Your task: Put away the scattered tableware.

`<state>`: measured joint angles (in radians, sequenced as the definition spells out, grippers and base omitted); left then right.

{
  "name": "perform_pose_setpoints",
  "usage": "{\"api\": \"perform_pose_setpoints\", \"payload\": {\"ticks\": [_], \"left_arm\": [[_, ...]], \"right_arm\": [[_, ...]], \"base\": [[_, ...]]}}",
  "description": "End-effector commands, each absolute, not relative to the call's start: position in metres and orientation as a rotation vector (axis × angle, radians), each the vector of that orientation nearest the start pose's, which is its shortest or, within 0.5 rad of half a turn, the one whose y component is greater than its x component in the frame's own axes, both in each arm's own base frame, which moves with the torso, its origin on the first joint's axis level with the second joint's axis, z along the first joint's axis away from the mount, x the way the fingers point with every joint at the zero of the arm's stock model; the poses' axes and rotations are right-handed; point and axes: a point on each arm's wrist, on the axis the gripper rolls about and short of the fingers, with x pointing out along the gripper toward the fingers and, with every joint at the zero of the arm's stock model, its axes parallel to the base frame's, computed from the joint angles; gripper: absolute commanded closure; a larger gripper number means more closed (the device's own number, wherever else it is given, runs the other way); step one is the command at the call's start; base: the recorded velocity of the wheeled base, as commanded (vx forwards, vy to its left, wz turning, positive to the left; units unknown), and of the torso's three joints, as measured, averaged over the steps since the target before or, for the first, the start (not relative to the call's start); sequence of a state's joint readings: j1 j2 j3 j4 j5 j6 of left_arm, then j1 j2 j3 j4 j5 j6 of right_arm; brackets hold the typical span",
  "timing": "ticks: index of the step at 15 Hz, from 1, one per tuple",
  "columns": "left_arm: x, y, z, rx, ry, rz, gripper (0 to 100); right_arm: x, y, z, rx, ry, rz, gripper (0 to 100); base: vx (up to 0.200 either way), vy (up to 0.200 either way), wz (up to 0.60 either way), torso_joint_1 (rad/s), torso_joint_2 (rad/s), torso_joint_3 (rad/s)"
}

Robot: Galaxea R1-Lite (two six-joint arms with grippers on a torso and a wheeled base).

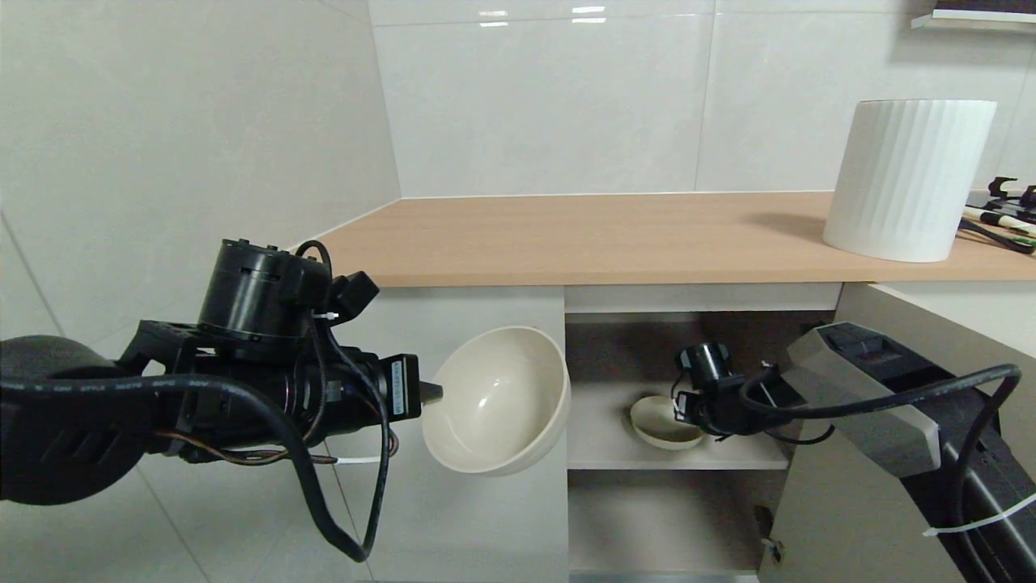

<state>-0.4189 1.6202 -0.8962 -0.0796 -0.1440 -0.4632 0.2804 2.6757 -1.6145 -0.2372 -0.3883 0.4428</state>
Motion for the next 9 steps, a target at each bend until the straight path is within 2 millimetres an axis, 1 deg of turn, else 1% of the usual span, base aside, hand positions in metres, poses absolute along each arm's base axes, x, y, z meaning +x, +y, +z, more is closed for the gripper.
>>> {"api": "perform_pose_setpoints", "payload": {"ticks": [1,2,3,4,5,6,7,8,9], "left_arm": [[0.252,-0.116,0.179,-0.346,0.759,-0.382,100],[0.254,-0.117,0.176,-0.343,0.768,-0.38,100],[0.256,-0.117,0.173,-0.34,0.776,-0.375,100],[0.261,-0.121,0.164,-0.31,0.796,-0.34,100],[0.265,-0.127,0.155,-0.276,0.809,-0.31,100],[0.268,-0.131,0.15,-0.256,0.816,-0.286,100],[0.272,-0.138,0.141,-0.226,0.823,-0.248,100],[0.278,-0.151,0.124,-0.166,0.834,-0.187,100],[0.279,-0.158,0.115,-0.142,0.851,-0.182,100]], "right_arm": [[0.47,0.127,-0.052,0.155,0.734,-0.271,0],[0.468,0.128,-0.042,0.177,0.721,-0.273,0],[0.467,0.128,-0.037,0.187,0.716,-0.274,0],[0.452,0.129,-0.016,0.2,0.72,-0.265,0],[0.439,0.133,-0.004,0.197,0.729,-0.248,0],[0.43,0.135,0.007,0.196,0.727,-0.232,0],[0.416,0.139,0.02,0.196,0.735,-0.2,0],[0.383,0.151,0.052,0.211,0.753,-0.083,0],[0.366,0.154,0.067,0.216,0.759,-0.024,0]], "base": [[0.0,0.0,0.0,0.0,0.0,0.0],[0.0,0.0,0.0,0.0,0.0,0.0],[0.0,0.0,0.0,0.0,0.0,0.0],[0.0,0.0,0.0,0.0,0.0,0.0],[0.0,0.0,0.0,0.0,0.0,0.0],[0.0,0.0,0.0,0.0,0.0,0.0],[0.0,0.0,0.0,0.0,0.0,0.0],[0.0,0.0,0.0,0.0,0.0,0.0],[0.0,0.0,0.0,0.0,0.0,0.0]]}}
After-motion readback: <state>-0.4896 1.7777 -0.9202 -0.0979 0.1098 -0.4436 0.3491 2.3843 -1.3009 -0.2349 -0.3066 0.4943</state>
